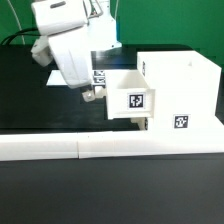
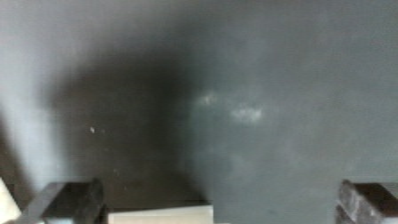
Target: Assemble drawer
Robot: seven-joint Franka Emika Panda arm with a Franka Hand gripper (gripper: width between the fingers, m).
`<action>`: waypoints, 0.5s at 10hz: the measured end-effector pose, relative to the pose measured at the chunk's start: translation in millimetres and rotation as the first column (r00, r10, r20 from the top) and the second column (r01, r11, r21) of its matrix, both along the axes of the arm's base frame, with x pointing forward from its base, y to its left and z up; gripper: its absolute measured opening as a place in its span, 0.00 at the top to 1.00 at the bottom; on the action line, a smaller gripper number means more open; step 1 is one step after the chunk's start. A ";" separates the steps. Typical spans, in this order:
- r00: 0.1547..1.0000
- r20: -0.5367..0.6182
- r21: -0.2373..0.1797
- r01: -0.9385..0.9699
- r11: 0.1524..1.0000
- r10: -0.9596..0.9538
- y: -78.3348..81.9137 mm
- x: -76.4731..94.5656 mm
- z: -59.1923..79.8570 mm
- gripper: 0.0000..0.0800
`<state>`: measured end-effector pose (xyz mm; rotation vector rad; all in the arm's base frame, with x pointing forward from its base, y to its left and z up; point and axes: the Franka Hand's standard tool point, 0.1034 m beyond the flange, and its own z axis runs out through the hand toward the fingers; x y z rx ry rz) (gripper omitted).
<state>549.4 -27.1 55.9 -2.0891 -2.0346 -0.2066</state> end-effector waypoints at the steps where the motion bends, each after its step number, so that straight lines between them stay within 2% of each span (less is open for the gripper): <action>1: 1.000 -0.007 0.000 0.023 1.000 -0.023 8.0 1.7 0.9 0.19; 5: 0.998 -0.032 0.005 0.063 0.998 -0.063 38.1 3.7 -0.9 0.19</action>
Offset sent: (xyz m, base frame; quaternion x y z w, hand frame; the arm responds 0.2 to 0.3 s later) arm 0.0128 0.0346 -0.0011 0.0133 0.0146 0.0263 0.9995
